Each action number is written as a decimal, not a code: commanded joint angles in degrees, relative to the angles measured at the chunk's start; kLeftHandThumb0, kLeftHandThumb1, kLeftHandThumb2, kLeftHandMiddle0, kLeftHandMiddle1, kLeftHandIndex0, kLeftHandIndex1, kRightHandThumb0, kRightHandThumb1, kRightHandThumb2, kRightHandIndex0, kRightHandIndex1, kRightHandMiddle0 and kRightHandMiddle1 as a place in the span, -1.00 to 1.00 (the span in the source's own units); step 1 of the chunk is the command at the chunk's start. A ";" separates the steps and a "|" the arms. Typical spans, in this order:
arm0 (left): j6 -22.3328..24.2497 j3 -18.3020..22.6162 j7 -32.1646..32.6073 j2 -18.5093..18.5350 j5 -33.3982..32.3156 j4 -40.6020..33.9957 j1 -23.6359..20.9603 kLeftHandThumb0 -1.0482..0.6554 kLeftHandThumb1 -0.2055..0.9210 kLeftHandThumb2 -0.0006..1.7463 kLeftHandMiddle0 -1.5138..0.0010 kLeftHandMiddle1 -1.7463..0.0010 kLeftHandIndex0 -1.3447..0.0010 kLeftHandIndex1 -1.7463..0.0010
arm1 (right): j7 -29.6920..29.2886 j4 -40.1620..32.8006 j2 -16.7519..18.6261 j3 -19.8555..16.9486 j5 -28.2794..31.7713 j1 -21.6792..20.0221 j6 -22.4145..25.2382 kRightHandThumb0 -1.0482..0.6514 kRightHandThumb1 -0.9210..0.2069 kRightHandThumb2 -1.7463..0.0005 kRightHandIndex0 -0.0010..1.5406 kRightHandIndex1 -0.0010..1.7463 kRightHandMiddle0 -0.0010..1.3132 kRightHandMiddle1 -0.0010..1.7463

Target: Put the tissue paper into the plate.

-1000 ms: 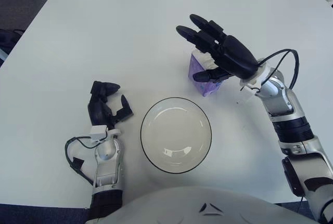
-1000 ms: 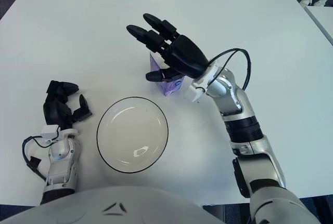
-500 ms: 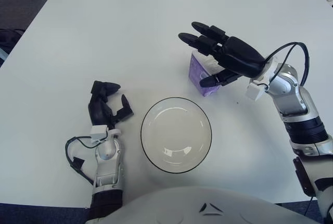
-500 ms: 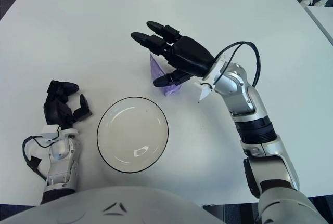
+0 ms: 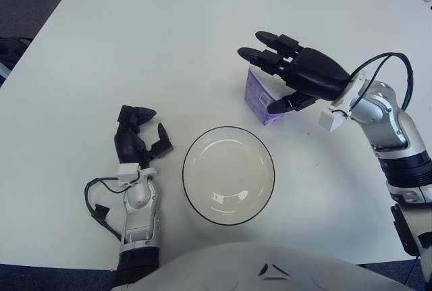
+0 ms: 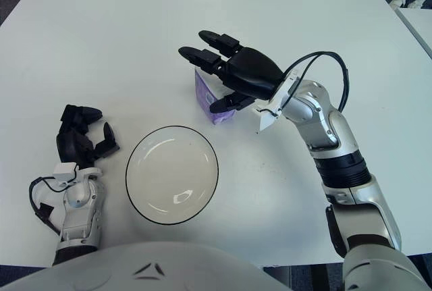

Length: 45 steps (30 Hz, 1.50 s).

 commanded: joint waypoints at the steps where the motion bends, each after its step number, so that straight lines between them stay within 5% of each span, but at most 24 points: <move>1: 1.04 -0.07 -0.18 -0.99 -0.59 2.22 2.95 0.22 -0.18 0.56 0.12 -0.87 0.30 -1.00 | -1.33 1.86 -0.78 0.50 -1.71 0.12 -1.29 -0.91 -0.87 0.40 -1.00 -1.00 -1.00 -1.00; 16: 1.33 -0.13 0.57 -0.85 0.61 2.10 3.15 0.22 -0.20 0.57 0.09 -0.85 0.29 -1.00 | -8.84 13.07 1.13 4.61 -8.35 -2.52 -5.19 -0.98 -0.92 0.47 -1.00 -1.00 -1.00 -1.00; 45: 0.73 -0.35 0.64 -1.46 -0.92 1.74 3.71 0.22 -0.17 0.55 0.09 -0.85 0.33 -1.00 | -8.91 22.33 0.51 11.24 -9.55 -3.23 -6.44 -0.96 -0.81 0.55 -1.00 -1.00 -1.00 -1.00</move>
